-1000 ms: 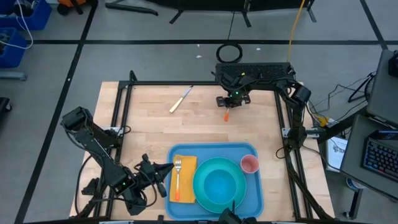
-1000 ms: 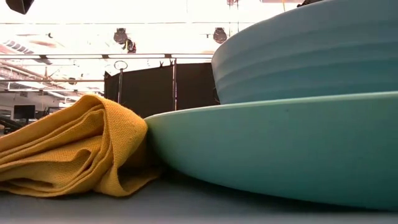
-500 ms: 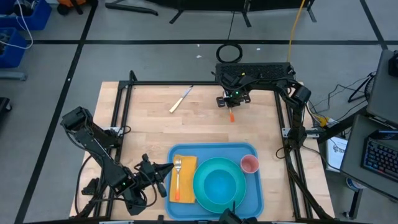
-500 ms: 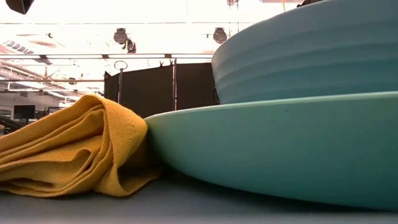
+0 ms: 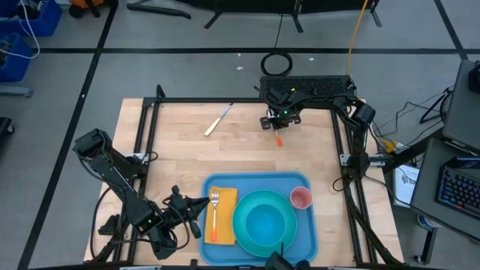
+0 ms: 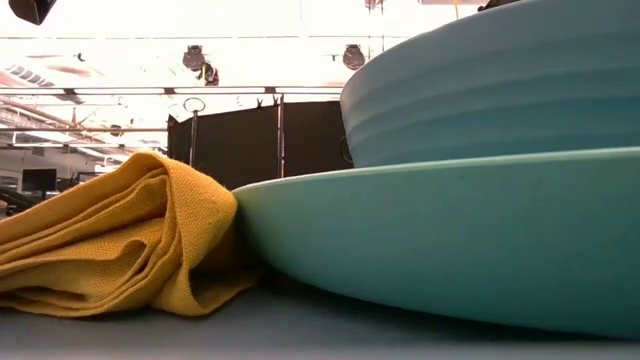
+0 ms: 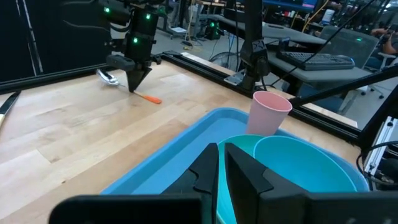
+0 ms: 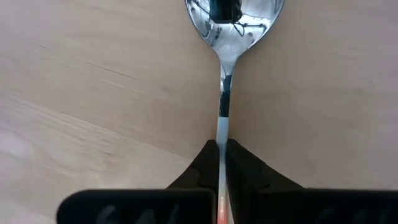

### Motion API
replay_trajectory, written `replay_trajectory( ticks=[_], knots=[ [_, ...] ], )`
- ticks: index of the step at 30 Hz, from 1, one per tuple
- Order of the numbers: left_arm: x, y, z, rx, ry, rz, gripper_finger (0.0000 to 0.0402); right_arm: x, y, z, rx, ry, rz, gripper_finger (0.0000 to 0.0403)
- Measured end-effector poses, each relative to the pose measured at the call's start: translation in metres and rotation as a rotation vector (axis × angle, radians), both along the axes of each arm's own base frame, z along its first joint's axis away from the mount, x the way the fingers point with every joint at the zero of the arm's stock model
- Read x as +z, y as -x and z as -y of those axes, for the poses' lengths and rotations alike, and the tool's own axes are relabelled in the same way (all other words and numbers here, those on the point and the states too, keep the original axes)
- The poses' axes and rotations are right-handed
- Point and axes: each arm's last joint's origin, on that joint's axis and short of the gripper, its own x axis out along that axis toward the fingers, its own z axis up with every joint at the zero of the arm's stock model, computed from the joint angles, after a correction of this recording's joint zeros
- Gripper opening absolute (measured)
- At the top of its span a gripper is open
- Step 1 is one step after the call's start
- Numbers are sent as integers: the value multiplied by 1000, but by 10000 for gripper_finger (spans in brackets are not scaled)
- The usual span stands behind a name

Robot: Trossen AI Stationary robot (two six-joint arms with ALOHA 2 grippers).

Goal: Set up tray
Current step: Put the orange spoon on top of the yellow table napkin to the right of the orange fork

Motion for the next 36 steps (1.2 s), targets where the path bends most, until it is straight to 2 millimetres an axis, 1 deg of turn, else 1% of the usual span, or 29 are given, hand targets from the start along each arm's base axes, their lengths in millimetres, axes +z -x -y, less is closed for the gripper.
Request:
replay_trajectory(
  ticks=[12,15,20,25,30,36],
  knots=[
    [-1,0,0,-15,1,-20,31,17,-6,-11,55,41,51,1],
    [-1,0,0,-16,0,-20,31,25,-8,-15,77,62,77,0],
    [-1,0,0,-18,-6,-24,31,42,-12,-22,113,112,140,0],
    [-1,0,0,-17,-4,-25,31,65,-13,-31,150,170,211,0],
    [-1,-3,-2,-18,14,-28,31,90,-16,-45,205,239,302,0],
    [-1,-8,-5,-20,36,-43,31,115,-23,-67,285,318,420,0]
  ],
)
